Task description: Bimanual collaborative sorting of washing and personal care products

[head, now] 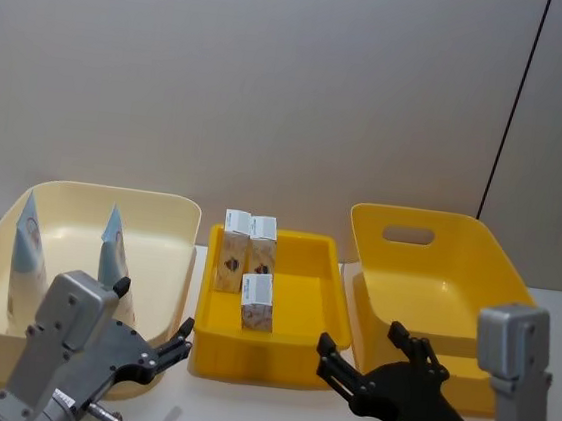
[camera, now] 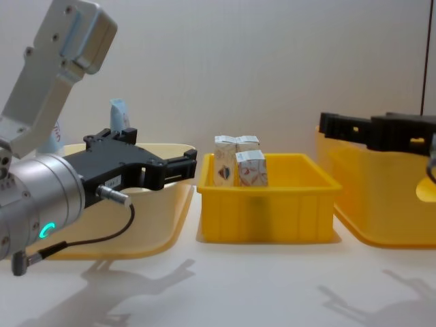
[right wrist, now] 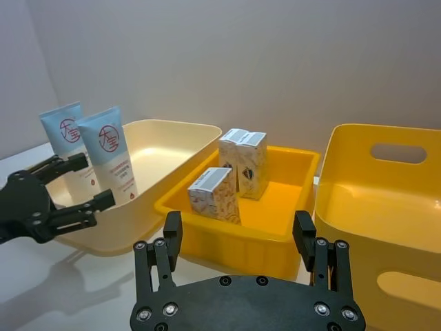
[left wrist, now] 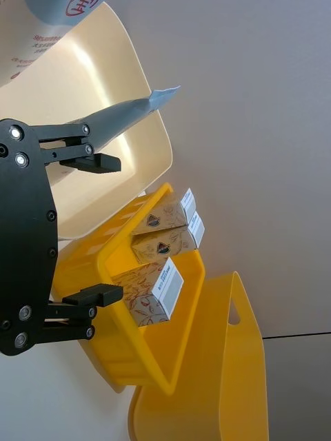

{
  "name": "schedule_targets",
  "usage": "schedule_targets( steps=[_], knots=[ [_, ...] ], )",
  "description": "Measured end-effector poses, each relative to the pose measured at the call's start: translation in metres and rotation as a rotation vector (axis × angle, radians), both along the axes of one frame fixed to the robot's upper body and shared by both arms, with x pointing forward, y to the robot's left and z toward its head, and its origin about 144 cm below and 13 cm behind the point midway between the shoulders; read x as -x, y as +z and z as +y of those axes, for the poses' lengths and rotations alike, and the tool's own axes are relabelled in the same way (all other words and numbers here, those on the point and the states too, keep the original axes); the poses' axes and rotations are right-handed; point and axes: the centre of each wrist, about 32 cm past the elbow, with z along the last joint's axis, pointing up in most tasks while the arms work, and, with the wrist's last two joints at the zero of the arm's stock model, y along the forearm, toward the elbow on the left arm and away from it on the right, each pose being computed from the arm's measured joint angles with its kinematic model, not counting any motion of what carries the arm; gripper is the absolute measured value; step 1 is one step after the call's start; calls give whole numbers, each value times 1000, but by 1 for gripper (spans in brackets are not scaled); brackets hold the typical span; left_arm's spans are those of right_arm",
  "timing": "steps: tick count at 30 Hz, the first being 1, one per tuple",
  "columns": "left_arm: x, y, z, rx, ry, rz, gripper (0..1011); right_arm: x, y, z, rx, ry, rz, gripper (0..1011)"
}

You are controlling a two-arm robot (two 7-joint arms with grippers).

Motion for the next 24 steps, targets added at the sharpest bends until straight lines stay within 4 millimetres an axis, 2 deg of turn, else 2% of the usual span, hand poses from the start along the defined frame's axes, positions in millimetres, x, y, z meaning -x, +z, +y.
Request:
schedule_targets(
  steps=[4, 10, 24],
  knots=[
    [0, 0, 0, 0, 0, 0, 1003, 2, 15, 7, 18, 1, 26, 999],
    [0, 0, 0, 0, 0, 0, 1003, -2, 28, 16, 50, -25, 28, 999],
    [0, 0, 0, 0, 0, 0, 1003, -38, 39, 40, 123, -95, 28, 999]
  ],
)
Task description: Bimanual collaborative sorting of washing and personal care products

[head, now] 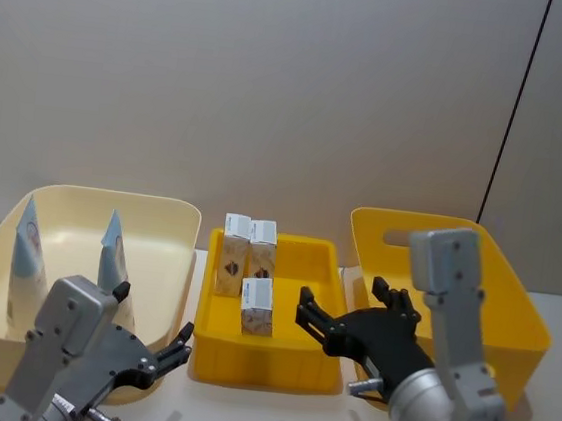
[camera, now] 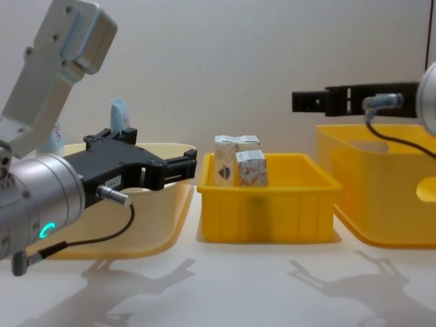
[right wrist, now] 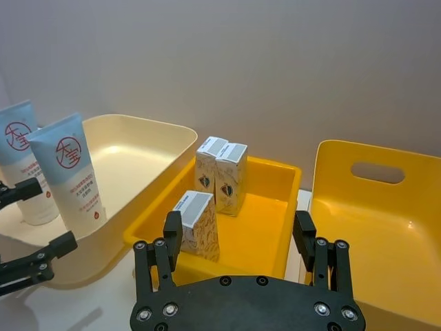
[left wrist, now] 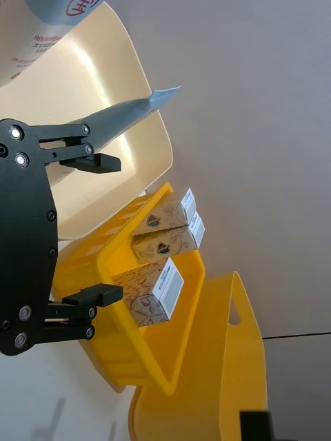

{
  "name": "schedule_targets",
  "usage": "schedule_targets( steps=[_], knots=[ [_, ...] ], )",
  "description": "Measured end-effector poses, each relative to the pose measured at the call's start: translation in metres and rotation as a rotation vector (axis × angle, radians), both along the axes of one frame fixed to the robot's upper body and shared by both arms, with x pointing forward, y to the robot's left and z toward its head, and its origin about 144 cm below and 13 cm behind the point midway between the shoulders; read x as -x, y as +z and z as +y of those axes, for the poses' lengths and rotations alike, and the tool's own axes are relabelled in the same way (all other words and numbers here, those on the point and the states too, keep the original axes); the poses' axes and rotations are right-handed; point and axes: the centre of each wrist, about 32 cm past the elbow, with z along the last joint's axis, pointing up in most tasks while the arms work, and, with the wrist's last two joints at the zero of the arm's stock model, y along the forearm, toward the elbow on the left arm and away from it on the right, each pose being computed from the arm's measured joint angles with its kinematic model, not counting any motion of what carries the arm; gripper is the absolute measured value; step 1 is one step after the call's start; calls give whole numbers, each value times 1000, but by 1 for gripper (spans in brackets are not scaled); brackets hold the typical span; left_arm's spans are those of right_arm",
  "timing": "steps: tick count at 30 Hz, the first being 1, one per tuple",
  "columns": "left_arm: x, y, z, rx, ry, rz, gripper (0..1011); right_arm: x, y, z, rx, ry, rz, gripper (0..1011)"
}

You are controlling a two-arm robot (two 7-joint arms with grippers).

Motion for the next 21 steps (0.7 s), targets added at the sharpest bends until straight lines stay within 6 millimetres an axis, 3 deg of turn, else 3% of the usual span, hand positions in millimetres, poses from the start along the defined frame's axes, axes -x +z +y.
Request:
schedule_targets(
  steps=[21],
  knots=[
    [0, 0, 0, 0, 0, 0, 1003, -68, -3, 27, 42, 42, 182, 998]
  ],
)
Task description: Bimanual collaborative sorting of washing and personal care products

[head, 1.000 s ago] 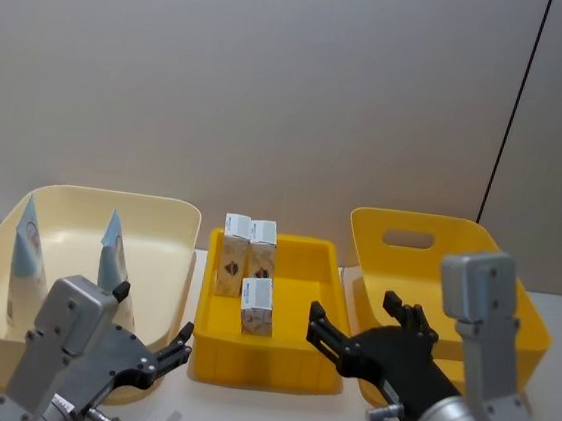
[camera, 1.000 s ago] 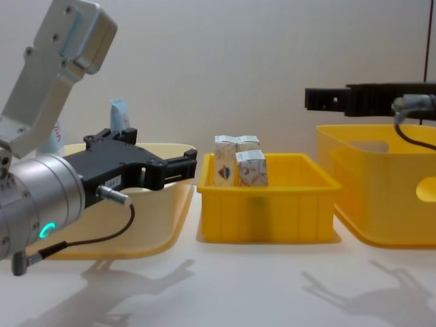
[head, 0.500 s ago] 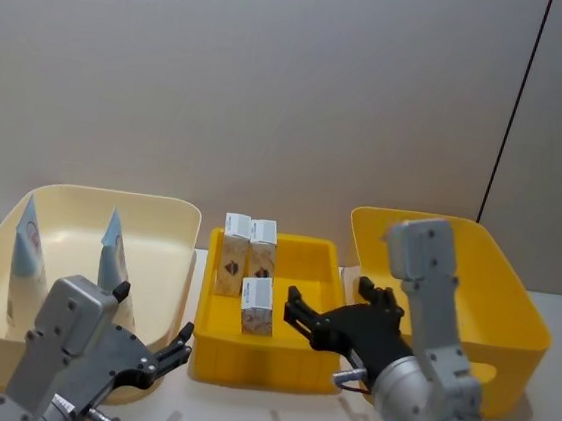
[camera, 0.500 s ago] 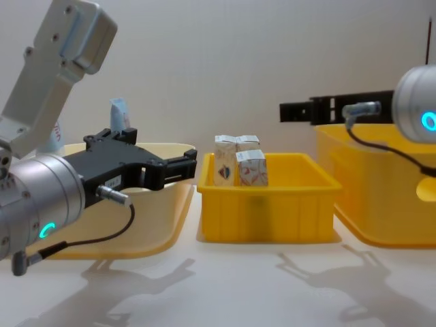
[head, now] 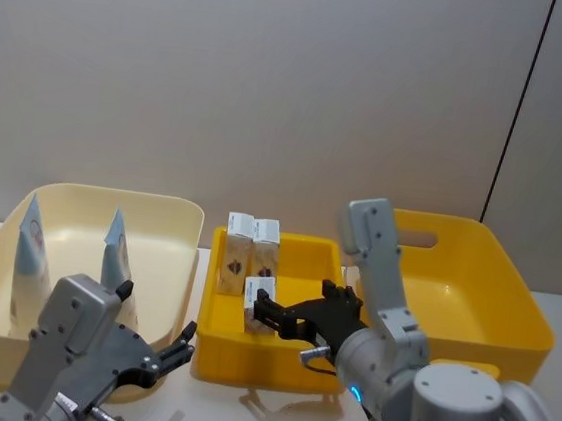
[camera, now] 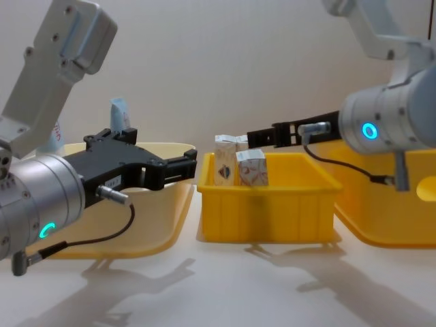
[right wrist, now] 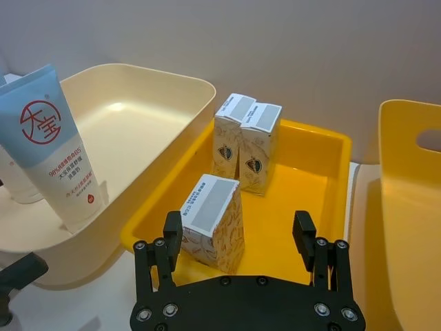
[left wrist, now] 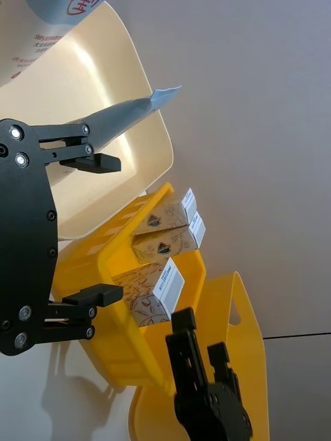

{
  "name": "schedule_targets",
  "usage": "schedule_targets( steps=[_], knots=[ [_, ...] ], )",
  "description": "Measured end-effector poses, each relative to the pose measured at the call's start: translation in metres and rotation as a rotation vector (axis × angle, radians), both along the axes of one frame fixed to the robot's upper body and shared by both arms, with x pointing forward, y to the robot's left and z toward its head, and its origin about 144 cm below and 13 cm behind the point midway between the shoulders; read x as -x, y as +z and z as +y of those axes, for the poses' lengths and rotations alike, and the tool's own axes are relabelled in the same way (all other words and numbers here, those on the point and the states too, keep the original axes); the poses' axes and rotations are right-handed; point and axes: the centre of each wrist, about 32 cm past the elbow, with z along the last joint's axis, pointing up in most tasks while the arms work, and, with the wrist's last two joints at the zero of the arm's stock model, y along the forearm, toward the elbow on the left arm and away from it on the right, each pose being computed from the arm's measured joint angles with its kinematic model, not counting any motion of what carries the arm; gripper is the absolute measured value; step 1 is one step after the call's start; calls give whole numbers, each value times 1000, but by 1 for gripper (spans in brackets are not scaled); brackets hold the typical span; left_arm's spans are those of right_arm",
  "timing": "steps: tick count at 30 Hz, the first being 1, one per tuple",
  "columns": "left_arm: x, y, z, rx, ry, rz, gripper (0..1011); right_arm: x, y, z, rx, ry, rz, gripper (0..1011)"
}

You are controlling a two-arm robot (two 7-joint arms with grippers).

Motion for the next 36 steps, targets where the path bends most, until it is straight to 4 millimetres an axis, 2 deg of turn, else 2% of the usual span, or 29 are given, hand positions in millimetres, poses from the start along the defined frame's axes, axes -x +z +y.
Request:
schedule_targets(
  steps=[7, 15, 36],
  knots=[
    [0, 0, 0, 0, 0, 0, 1003, -21, 2, 9, 13, 31, 44, 999],
    [0, 0, 0, 0, 0, 0, 1003, -35, 2, 17, 28, 58, 86, 999],
    [0, 0, 0, 0, 0, 0, 1003, -47, 2, 27, 80, 44, 137, 999]
  ],
)
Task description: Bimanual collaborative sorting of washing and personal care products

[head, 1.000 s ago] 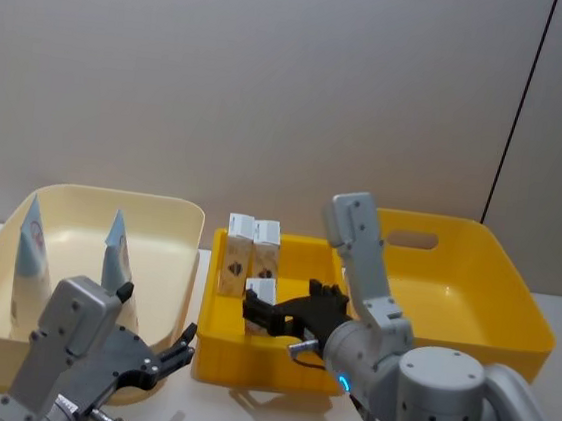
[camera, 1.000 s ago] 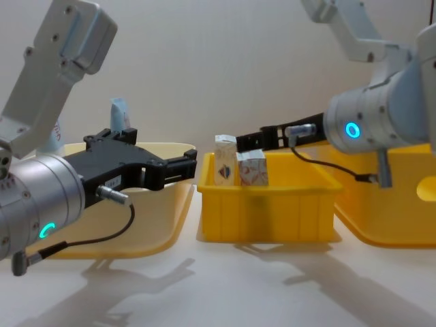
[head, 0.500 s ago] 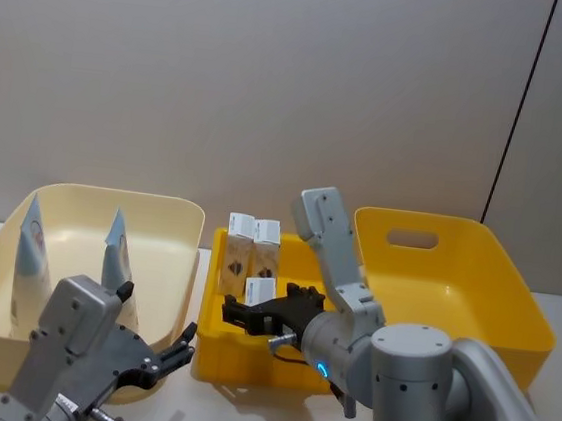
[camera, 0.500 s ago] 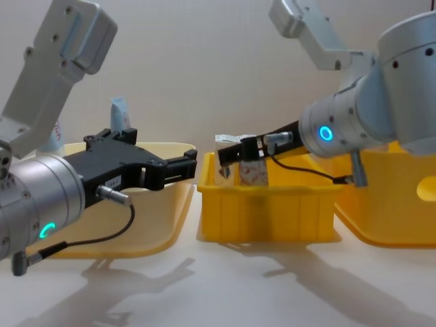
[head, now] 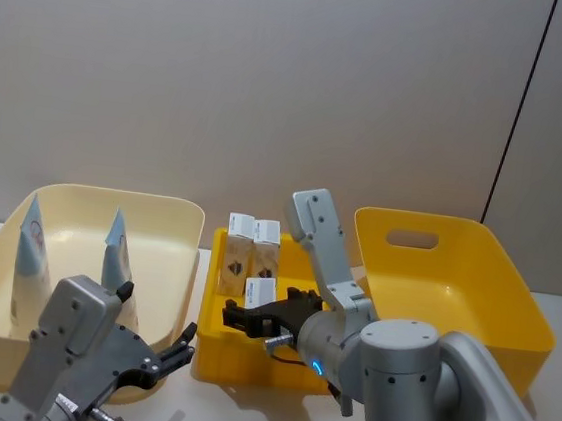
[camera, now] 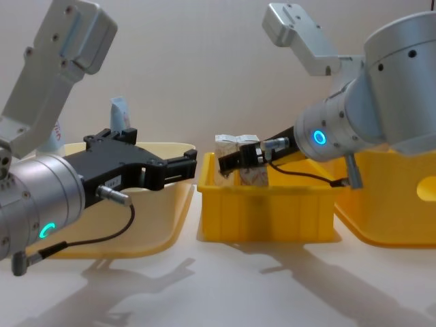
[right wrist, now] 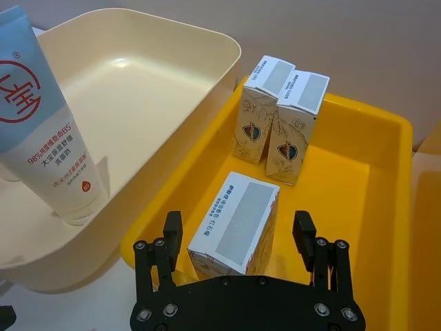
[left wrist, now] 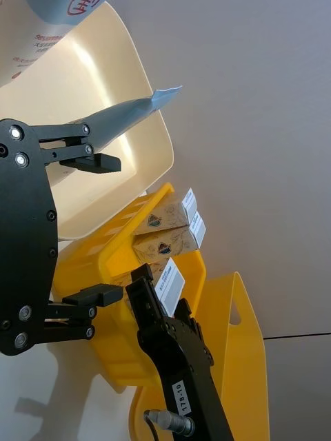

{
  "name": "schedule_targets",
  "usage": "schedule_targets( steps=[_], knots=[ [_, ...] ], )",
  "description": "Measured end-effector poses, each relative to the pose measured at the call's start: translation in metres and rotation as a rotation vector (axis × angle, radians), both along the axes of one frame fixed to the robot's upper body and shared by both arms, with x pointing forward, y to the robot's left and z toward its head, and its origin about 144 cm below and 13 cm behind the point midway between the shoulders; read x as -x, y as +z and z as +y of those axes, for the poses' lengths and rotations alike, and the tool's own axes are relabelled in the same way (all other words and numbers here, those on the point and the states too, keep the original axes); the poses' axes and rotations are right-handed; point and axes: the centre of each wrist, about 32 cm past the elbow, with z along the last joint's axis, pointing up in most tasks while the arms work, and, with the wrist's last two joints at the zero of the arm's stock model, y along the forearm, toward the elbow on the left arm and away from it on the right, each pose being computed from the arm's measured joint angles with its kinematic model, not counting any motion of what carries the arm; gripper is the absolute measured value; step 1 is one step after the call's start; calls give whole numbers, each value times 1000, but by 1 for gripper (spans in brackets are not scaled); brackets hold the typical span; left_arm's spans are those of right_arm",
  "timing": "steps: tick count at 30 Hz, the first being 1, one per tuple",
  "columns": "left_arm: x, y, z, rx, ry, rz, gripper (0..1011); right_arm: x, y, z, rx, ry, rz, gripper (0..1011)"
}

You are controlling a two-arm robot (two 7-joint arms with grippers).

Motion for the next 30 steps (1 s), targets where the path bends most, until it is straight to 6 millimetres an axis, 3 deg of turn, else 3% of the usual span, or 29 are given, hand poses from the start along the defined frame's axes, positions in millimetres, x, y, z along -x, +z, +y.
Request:
schedule_targets(
  steps=[6, 10, 19, 26, 30],
  knots=[
    [0, 0, 0, 0, 0, 0, 1004, -1, -1, 1, 7, -11, 1, 994],
    [0, 0, 0, 0, 0, 0, 1003, -1, -1, 1, 10, -16, 1, 925],
    [0, 0, 0, 0, 0, 0, 1002, -2, -2, 1, 14, -23, 2, 686],
    [0, 0, 0, 0, 0, 0, 1003, -2, -2, 1, 16, -26, 2, 441],
    [0, 0, 0, 0, 0, 0, 1003, -2, -2, 1, 17, -27, 2, 420]
  ],
)
